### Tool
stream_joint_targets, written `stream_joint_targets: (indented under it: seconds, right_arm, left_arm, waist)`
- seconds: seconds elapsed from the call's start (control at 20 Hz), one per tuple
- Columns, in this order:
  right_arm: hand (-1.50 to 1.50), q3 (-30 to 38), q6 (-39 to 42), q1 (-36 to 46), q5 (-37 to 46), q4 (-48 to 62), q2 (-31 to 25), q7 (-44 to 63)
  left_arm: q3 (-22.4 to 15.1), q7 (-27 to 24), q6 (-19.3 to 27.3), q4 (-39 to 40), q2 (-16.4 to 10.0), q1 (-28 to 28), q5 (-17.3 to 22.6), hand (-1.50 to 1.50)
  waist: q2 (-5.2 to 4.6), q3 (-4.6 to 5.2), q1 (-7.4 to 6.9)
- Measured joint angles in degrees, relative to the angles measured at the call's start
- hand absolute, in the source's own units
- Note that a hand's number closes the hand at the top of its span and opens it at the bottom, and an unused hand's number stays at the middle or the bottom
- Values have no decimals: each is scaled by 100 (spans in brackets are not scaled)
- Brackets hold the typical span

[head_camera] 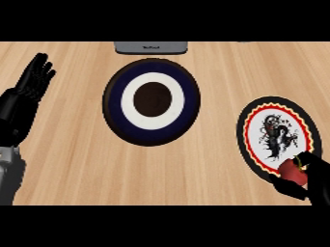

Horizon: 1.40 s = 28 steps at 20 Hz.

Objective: Pick the bell pepper from the plate and place it in the plate

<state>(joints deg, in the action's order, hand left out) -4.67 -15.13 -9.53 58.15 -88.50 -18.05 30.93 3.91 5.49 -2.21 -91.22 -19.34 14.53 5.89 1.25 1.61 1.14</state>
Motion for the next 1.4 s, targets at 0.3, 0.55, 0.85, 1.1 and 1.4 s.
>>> stream_joint_targets:
  seconds: [0.3, 0.55, 0.85, 1.1, 1.4]
  right_arm:
    - [150, -294, -613, -902, 205, -992, 194, -280]
    - [150, -672, -776, -955, 176, -1946, 306, -589]
    - [150, -1439, -812, -946, 135, -3120, 612, -804]
    - [150, -2034, -324, -342, 556, -3425, 1057, -450]
    - [150, -2128, 345, 1320, 764, -2864, 1603, 353]
  left_arm:
    - [-21, 187, -1, -230, 41, -27, -32, 0]
    - [42, 111, -30, -132, 35, -4, -64, 0]
    - [-36, 76, 16, -154, 154, -40, -162, 0]
    - [28, 71, -51, -80, 171, 47, -146, 0]
    - [-14, 55, -99, -167, 252, 3, -213, 0]
  waist:
    - [-74, -113, -29]
    - [-98, -145, -49]
    - [-104, -154, -67]
    - [-117, -155, -108]
    - [-128, -156, -162]
